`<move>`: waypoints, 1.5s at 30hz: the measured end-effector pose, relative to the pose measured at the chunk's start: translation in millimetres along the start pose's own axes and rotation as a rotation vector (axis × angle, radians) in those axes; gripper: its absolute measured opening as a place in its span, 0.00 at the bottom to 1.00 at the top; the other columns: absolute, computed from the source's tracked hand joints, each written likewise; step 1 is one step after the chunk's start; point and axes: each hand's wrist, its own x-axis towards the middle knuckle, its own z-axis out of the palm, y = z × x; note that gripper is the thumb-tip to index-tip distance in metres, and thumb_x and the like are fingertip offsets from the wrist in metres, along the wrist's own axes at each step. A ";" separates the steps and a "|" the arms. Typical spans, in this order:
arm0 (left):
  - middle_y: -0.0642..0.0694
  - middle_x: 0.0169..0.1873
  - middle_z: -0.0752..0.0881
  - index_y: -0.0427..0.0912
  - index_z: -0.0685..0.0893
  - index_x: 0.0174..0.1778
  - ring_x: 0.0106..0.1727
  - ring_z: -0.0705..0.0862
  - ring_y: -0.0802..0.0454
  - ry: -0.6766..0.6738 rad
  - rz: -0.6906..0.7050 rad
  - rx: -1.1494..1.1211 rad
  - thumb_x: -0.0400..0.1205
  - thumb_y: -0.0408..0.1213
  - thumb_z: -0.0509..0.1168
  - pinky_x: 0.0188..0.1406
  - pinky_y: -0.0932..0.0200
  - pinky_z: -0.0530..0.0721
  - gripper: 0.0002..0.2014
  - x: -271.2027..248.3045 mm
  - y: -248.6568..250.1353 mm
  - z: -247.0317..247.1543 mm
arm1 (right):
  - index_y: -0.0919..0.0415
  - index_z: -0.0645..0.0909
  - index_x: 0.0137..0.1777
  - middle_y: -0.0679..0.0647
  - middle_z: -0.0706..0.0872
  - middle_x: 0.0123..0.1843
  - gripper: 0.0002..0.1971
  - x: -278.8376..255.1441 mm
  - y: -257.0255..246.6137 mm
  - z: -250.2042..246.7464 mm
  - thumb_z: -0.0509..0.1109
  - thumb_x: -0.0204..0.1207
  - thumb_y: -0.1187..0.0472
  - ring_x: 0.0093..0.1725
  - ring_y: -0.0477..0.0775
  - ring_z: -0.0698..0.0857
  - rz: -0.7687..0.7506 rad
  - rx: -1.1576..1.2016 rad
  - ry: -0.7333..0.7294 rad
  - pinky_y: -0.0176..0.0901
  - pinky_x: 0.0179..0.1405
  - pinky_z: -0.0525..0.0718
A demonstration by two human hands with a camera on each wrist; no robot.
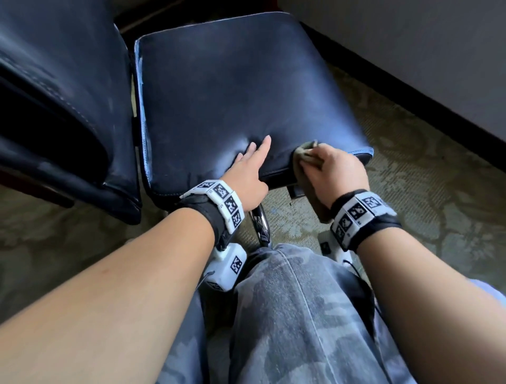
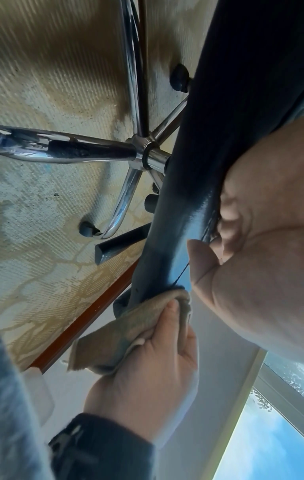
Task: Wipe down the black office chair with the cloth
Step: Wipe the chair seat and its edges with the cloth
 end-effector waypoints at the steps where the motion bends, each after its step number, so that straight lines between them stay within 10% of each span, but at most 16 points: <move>1: 0.51 0.94 0.43 0.66 0.40 0.92 0.94 0.43 0.44 0.004 0.002 0.003 0.82 0.26 0.57 0.89 0.51 0.50 0.49 0.5 -0.7 1.6 | 0.57 0.83 0.49 0.59 0.90 0.46 0.11 -3.1 -2.6 4.5 0.70 0.81 0.49 0.48 0.67 0.88 0.002 -0.005 0.039 0.52 0.44 0.84; 6: 0.49 0.94 0.41 0.65 0.38 0.92 0.94 0.42 0.42 -0.006 -0.006 0.060 0.81 0.27 0.59 0.90 0.50 0.47 0.51 -1.7 -5.6 3.5 | 0.55 0.85 0.48 0.54 0.90 0.46 0.11 -12.0 -15.0 4.9 0.66 0.80 0.50 0.44 0.65 0.89 -0.279 -0.046 -0.089 0.53 0.40 0.87; 11: 0.49 0.94 0.42 0.66 0.37 0.92 0.94 0.42 0.42 0.001 -0.016 0.104 0.82 0.29 0.59 0.90 0.49 0.48 0.50 -4.0 -7.7 -0.2 | 0.53 0.88 0.59 0.58 0.92 0.50 0.13 -5.5 48.1 -30.6 0.73 0.80 0.48 0.51 0.65 0.90 0.085 0.065 0.070 0.52 0.52 0.86; 17: 0.45 0.94 0.44 0.65 0.38 0.92 0.93 0.43 0.36 -0.001 -0.072 0.184 0.84 0.30 0.60 0.91 0.47 0.48 0.48 -13.9 -8.7 -8.3 | 0.43 0.90 0.47 0.43 0.92 0.42 0.04 -35.0 100.7 -54.9 0.79 0.74 0.49 0.38 0.40 0.85 0.479 0.643 0.293 0.49 0.46 0.85; 21: 0.46 0.92 0.59 0.69 0.52 0.91 0.90 0.63 0.38 0.147 -0.076 0.147 0.86 0.35 0.59 0.86 0.49 0.67 0.41 -15.6 10.9 -16.4 | 0.44 0.90 0.46 0.44 0.90 0.37 0.03 -47.3 102.6 -56.3 0.79 0.73 0.51 0.35 0.43 0.84 0.515 0.728 0.262 0.49 0.39 0.82; 25: 0.55 0.90 0.65 0.59 0.66 0.90 0.90 0.64 0.53 0.165 0.126 0.126 0.88 0.26 0.53 0.81 0.69 0.57 0.35 -11.6 32.2 -6.0 | 0.50 0.86 0.55 0.44 0.90 0.42 0.10 -56.8 81.1 -40.9 0.76 0.74 0.60 0.40 0.41 0.87 0.355 0.522 0.096 0.36 0.44 0.81; 30: 0.56 0.93 0.45 0.57 0.49 0.94 0.94 0.43 0.47 -0.063 0.124 0.304 0.84 0.17 0.47 0.93 0.52 0.46 0.44 0.5 23.0 19.3 | 0.46 0.87 0.59 0.54 0.89 0.52 0.10 -55.6 51.6 -18.5 0.74 0.78 0.53 0.53 0.61 0.87 0.081 0.257 -0.009 0.46 0.52 0.83; 33: 0.59 0.92 0.48 0.56 0.52 0.93 0.93 0.45 0.55 -0.070 0.141 0.303 0.81 0.15 0.46 0.90 0.62 0.43 0.46 4.8 22.0 12.4 | 0.51 0.85 0.58 0.55 0.86 0.53 0.10 -46.8 34.9 -3.1 0.71 0.82 0.49 0.53 0.64 0.86 -0.020 0.146 -0.019 0.52 0.48 0.85; 45: 0.63 0.91 0.53 0.60 0.57 0.93 0.92 0.48 0.62 -0.111 0.147 0.226 0.79 0.13 0.47 0.80 0.71 0.44 0.49 9.6 22.4 3.7 | 0.56 0.81 0.51 0.59 0.85 0.50 0.12 -26.9 37.5 -4.1 0.64 0.84 0.48 0.49 0.68 0.86 0.161 0.065 0.038 0.53 0.45 0.82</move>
